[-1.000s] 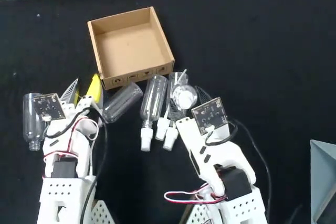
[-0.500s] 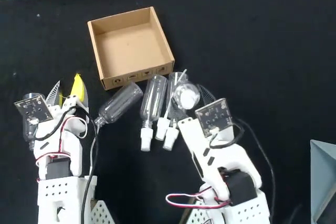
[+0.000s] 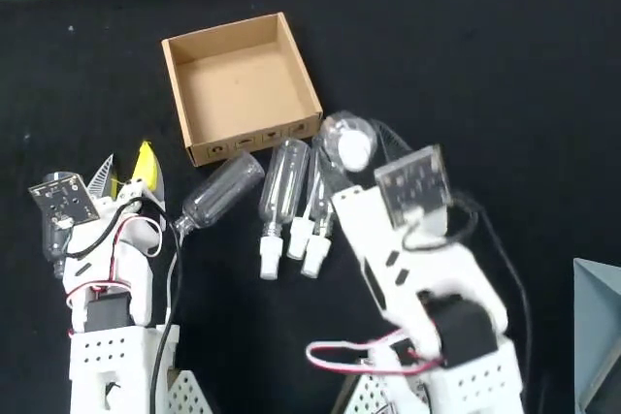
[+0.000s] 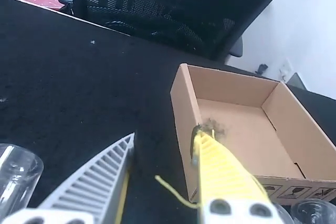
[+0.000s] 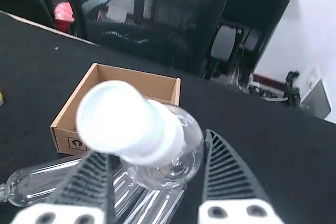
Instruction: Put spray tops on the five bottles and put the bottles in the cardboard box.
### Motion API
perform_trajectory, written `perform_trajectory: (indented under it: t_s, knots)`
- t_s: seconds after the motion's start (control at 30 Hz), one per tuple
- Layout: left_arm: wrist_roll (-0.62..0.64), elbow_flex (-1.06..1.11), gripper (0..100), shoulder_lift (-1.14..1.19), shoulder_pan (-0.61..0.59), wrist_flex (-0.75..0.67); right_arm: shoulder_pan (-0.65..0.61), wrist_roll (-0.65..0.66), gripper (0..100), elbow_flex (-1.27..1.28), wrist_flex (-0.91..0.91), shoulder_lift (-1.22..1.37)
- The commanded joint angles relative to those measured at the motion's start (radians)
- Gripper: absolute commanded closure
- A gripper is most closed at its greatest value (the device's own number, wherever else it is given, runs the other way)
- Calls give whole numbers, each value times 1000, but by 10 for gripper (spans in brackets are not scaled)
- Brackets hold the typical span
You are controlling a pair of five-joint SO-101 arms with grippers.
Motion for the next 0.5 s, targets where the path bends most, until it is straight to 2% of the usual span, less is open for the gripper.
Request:
perform_trajectory:
  t_s: [0.0,0.47]
  knots:
    - [-11,25,825,-15,-10,6,18,-5,932,-168,-37,166]
    - [-11,25,824,-15,-12,8,-135,-8,930,-335,-296,613]
